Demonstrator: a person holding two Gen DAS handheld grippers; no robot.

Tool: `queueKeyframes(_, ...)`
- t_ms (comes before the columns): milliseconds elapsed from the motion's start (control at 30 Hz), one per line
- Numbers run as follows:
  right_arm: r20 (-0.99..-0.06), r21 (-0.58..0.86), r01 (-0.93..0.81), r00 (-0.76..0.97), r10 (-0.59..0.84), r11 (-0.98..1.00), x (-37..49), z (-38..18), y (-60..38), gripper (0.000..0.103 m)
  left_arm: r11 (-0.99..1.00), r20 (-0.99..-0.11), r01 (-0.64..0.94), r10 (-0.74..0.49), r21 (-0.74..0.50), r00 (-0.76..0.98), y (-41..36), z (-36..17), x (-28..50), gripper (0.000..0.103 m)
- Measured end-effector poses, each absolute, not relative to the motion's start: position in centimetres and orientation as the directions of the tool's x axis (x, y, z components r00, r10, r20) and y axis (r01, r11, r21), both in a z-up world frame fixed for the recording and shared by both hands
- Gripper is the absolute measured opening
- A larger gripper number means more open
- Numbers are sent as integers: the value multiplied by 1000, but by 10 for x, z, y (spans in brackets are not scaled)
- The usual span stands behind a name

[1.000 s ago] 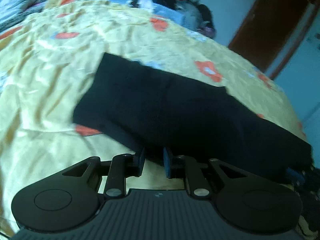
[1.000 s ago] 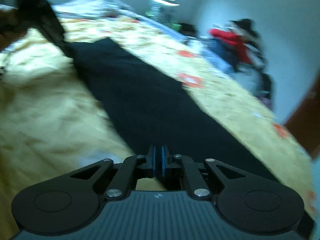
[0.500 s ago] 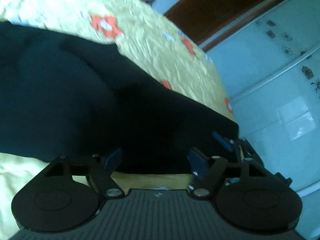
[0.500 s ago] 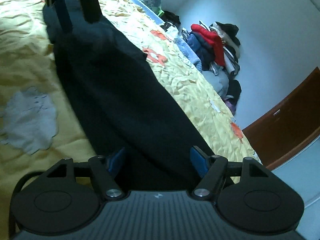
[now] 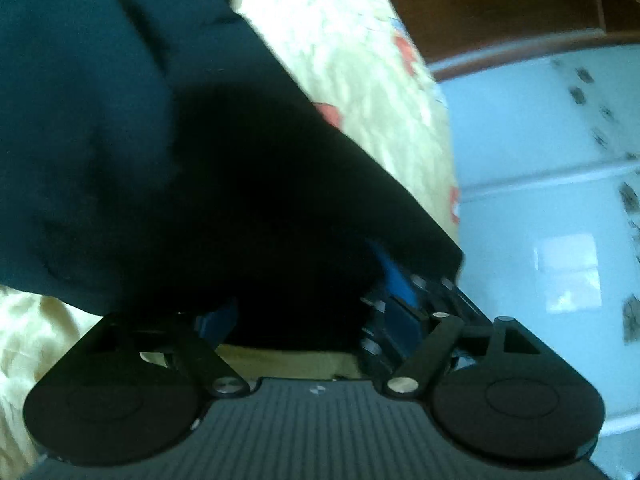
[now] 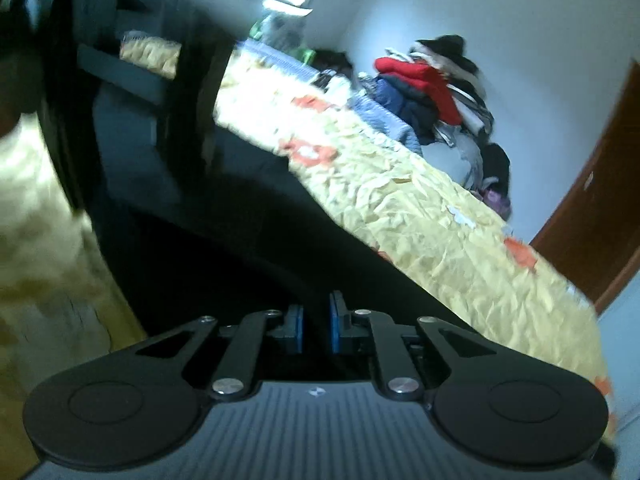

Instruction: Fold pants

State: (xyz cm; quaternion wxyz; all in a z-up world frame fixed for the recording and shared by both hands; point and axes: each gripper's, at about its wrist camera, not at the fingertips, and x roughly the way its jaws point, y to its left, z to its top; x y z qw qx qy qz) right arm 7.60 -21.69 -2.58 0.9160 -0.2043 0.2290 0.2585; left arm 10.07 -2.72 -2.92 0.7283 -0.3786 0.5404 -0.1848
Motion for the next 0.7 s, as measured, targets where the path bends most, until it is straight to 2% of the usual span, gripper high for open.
queueKeyframes(33,-526,-228,-570,754,393,789,75,-24,-220,12,630,-642,-166,-680,-759,355,-25,-34,101,71)
queueKeyframes(67,-526,-219,-572,751,398,790,73,-23,-222,12,611,-632,-186,-685,-769,363,-23,-38,101,57)
queueKeyframes(100,-530,-223,-575,749,397,787,73,-24,-222,11,600,-628,-202,-689,-774,362,-21,-41,102,51)
queueKeyframes(167,-547,-231,-590,737,398,774,70,-27,-220,10,571,-621,-246,-695,-783,364,-15,-49,99,20)
queueKeyframes(233,-566,-243,-605,723,395,759,65,-31,-217,8,546,-609,-271,-701,-793,371,-9,-54,97,3)
queueKeyframes(433,-594,-253,-632,699,398,733,50,-31,-216,7,541,-573,-206,-704,-816,420,-1,-42,87,1)
queueKeyframes(600,-625,-266,-667,669,402,696,35,-27,-217,7,546,-558,-147,-744,-825,368,-4,-35,76,1)
queueKeyframes(700,-656,-268,-684,645,392,678,34,-31,-216,7,574,-578,-123,-744,-810,334,-5,-35,75,1)
